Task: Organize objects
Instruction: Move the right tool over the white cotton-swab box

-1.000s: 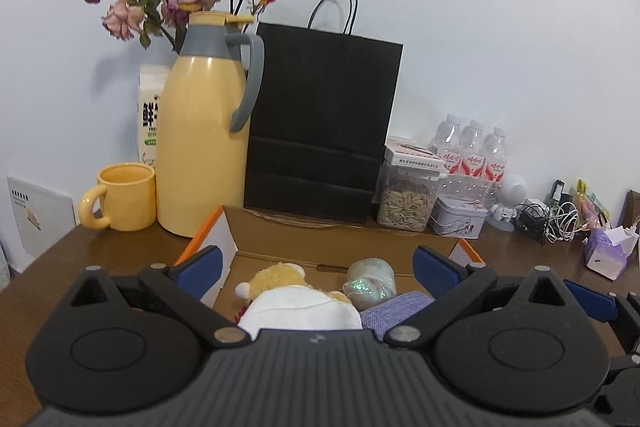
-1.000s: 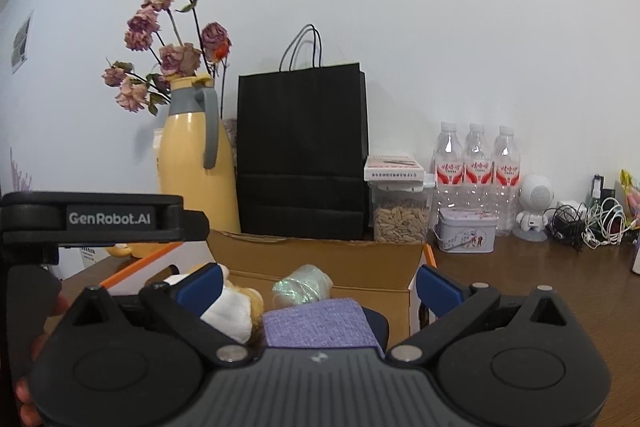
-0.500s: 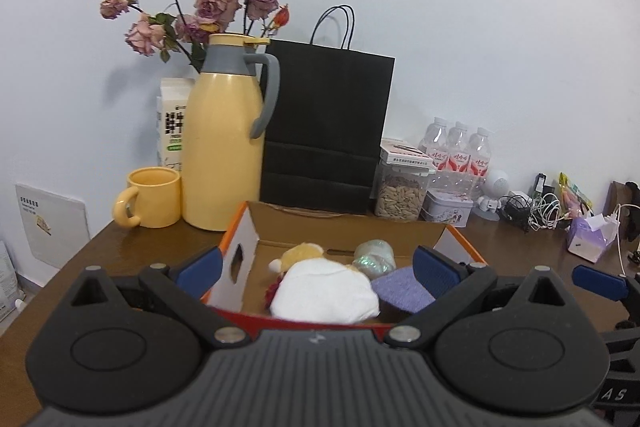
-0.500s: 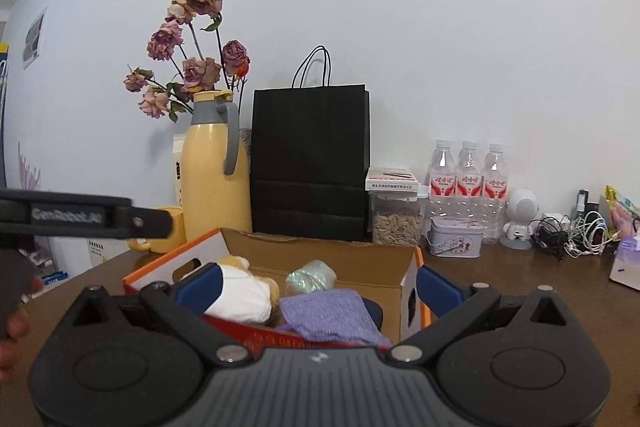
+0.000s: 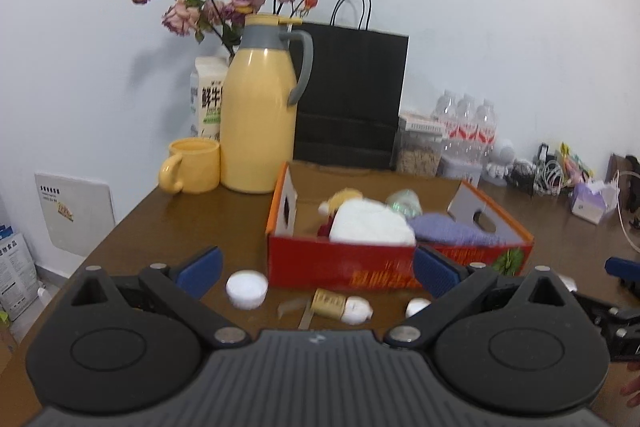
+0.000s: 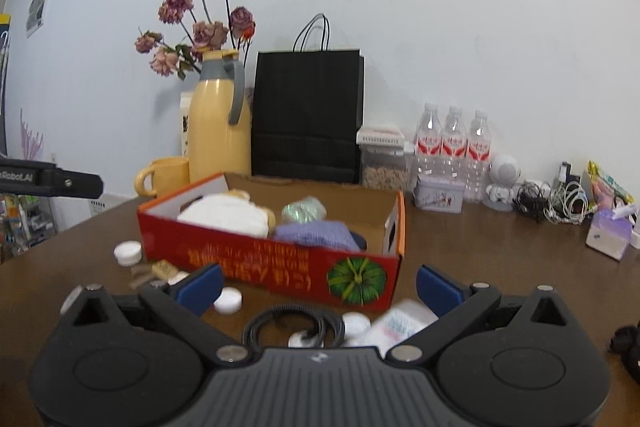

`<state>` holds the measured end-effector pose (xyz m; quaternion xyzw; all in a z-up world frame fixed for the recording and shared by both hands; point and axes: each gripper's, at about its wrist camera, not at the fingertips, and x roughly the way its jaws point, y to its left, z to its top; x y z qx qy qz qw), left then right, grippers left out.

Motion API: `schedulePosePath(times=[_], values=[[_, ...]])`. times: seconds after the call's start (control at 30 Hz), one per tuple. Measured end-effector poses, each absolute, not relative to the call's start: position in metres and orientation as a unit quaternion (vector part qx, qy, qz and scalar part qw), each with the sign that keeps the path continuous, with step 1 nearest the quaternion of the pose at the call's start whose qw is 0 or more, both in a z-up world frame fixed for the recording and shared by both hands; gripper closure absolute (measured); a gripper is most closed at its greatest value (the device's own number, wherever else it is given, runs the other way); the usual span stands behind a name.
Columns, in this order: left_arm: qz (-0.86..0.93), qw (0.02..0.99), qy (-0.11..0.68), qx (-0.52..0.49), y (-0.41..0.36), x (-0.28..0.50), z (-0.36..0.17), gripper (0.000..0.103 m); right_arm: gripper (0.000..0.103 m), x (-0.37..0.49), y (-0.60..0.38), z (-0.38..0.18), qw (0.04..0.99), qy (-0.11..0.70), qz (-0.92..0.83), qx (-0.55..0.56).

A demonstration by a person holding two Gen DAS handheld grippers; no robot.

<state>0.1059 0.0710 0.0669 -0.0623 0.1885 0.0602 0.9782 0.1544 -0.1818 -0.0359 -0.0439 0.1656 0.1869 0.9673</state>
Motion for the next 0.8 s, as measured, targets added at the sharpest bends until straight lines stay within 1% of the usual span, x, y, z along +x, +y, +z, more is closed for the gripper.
schedulePosePath(times=[0.4,0.67,0.8], values=[[0.069,0.972,0.218,-0.05,0.082,0.072,0.03,0.0,0.0,0.14,-0.206,-0.072,0.961,0.216,0.169,-0.038],[0.067,0.973,0.214,-0.051,0.084,0.07,0.03,0.0,0.0,0.163,-0.216,-0.072,0.963,0.221,0.146,-0.041],[0.071,0.973,0.215,-0.051,0.085,0.069,0.031,0.0,0.0,0.189,-0.224,-0.077,0.955,0.242,0.155,-0.071]])
